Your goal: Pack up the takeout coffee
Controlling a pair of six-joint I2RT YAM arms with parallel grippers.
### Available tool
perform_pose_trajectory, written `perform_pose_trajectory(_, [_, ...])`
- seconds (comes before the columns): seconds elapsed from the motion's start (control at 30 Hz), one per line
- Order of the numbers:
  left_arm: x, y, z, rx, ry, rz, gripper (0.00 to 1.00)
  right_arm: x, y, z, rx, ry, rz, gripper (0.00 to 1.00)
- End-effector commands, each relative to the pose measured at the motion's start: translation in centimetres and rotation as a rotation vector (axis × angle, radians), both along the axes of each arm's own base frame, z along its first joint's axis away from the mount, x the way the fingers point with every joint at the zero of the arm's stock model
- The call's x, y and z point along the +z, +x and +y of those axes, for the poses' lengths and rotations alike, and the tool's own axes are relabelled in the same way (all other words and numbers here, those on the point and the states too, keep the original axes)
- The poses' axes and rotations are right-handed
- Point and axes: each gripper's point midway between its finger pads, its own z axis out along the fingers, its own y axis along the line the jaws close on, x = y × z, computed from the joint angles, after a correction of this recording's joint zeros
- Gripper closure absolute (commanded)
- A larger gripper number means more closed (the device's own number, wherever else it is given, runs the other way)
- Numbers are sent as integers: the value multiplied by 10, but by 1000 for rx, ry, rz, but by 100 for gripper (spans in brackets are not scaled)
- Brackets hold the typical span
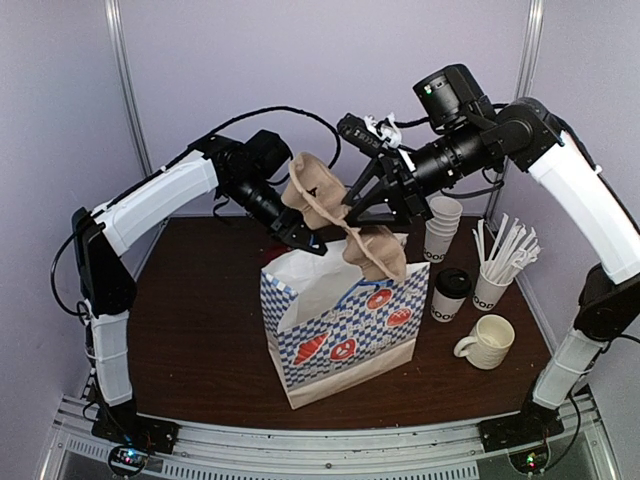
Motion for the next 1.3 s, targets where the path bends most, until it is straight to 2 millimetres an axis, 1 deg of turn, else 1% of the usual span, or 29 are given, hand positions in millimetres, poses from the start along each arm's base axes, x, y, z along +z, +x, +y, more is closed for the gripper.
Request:
perform_pose_trajectory(0.0, [18,-17,-12,-89,-76,-5,100,-8,7,6,19,-25,-71,63])
perform_pose_trajectory(0.07, [21,-21,-15,-120,-99,1,100,-11,7,6,30,-37,-76,63])
perform_pose_trajectory(0.13, [22,-23,-16,-143,-112,3,100,-7,3,5,46,-31,-73,63])
perform_pose_trajectory(0.2, [20,-24,-15,-160,-112,-6,100,3,-5,3,69,-6,-65,63])
perform_pose_trajectory(0.3, [19,-25,-15,-178,-117,-14,100,26,-17,-4,94,43,-74,63])
perform_pose_trajectory(0.37, [20,-25,-16,-188,-131,-17,100,36,-20,-9,89,61,-100,63])
perform_pose_trajectory(0.4, [18,-23,-17,-185,-126,-14,100,35,-18,-10,74,54,-113,63])
perform_pose_trajectory(0.47, [13,-19,-19,-176,-110,-16,100,26,-10,-11,48,21,-132,63])
perform_pose_trajectory(0.53, [9,-15,-20,-168,-94,-27,100,8,-6,-10,43,-25,-121,63])
perform_pose_trajectory(0.73, [6,-10,-20,-152,-73,-52,100,-31,0,-17,10,-122,-99,63])
perform_pose_trajectory(0.83, [6,-9,-20,-148,-66,-56,100,-50,-2,-21,4,-164,-65,58])
perform_pose_trajectory(0.93, [14,-13,-18,-152,-83,-51,100,-63,-8,-25,8,-183,-30,50])
perform_pose_trajectory(1.0, [23,-17,-14,-150,-95,-64,100,-66,-13,-29,15,-184,-14,48])
perform_pose_trajectory(1.07, [32,-19,-7,-131,-78,-117,100,-62,-20,-34,23,-176,-6,46])
perform_pose_trajectory(1.17, [45,-13,11,-70,-18,-243,100,-44,-31,-44,44,-154,-18,42])
perform_pose_trajectory(1.27, [61,-14,26,-27,10,-344,100,-26,-39,-56,59,-127,-44,36])
